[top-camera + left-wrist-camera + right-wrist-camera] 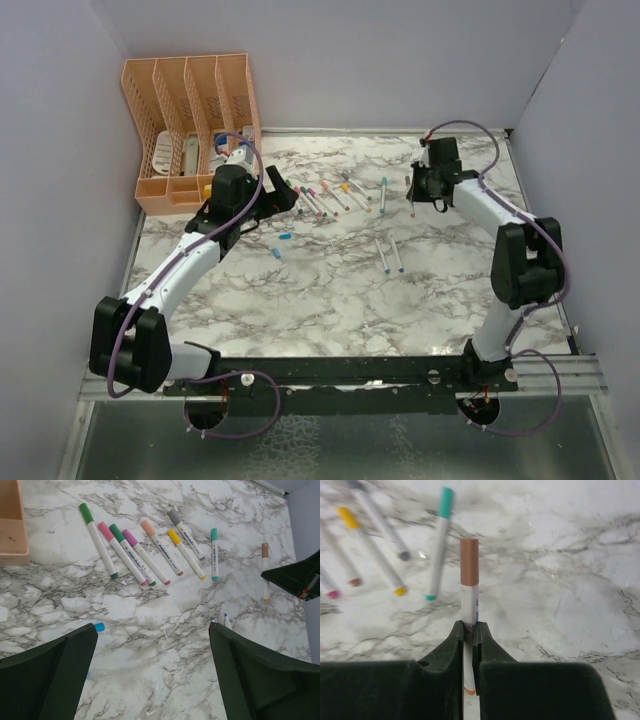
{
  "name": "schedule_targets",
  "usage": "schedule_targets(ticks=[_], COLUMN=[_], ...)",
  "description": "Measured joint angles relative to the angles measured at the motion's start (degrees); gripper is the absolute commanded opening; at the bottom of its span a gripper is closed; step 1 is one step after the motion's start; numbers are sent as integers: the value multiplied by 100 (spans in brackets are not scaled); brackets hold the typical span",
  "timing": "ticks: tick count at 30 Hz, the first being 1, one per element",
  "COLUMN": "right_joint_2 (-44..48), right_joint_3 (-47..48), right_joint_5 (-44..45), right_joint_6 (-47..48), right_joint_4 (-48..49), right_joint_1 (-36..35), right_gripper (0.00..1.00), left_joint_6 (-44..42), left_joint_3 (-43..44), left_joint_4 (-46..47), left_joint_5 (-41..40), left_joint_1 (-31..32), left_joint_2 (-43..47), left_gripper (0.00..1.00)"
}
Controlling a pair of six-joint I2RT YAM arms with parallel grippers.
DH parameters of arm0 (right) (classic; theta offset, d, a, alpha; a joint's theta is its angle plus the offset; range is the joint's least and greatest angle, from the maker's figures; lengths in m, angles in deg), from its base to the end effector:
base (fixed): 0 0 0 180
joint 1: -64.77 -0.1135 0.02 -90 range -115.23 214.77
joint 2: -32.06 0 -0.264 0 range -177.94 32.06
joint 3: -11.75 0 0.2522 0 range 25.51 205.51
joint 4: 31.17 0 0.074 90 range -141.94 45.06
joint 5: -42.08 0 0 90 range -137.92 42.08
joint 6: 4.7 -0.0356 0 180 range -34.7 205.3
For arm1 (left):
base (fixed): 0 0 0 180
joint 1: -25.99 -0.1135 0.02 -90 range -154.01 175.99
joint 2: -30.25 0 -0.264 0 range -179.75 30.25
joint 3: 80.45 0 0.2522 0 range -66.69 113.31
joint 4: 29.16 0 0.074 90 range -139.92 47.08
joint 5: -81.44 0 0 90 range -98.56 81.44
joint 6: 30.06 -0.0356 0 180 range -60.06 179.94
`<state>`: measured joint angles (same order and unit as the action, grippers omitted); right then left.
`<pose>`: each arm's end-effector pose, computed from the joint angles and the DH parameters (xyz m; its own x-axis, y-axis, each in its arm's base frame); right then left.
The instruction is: Open the pen caps
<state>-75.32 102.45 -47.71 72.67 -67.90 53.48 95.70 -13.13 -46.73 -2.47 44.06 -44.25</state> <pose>0.3980 0.0793 0.2051 -0.8107 0.0611 -0.5823 -0.0168 0.9917 0.1275 0.2831 -0.0963 0.2906 -0.5567 -0.4296 -0.7110 0.0920 0.8187 -0.5668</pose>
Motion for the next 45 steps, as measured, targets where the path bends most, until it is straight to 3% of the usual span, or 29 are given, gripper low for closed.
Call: schedule_targets(ticks=[8,15,26,45], right_joint_2=[1421,1458,1471,1777], right_joint_3=[-293,-546,-570,-855], right_joint_5=[-1215,-1663,-1860,-1958], right_joint_6=[160,243,236,168], right_joint_4=[555,481,529,984], right_joint_1=[-328,-1261,-1843,-2247], right_gripper=[1,1,1,1], left_joint_6=[483,761,1095,1578], left_joint_3=[380,835,935,623], left_joint_4=[551,957,1283,1770], left_joint_5=[531,654,658,678], left_joint_1=[232,599,907,1093], left_joint_2=[-896,-1405,-1762,-1823], left_gripper=[95,95,90,54])
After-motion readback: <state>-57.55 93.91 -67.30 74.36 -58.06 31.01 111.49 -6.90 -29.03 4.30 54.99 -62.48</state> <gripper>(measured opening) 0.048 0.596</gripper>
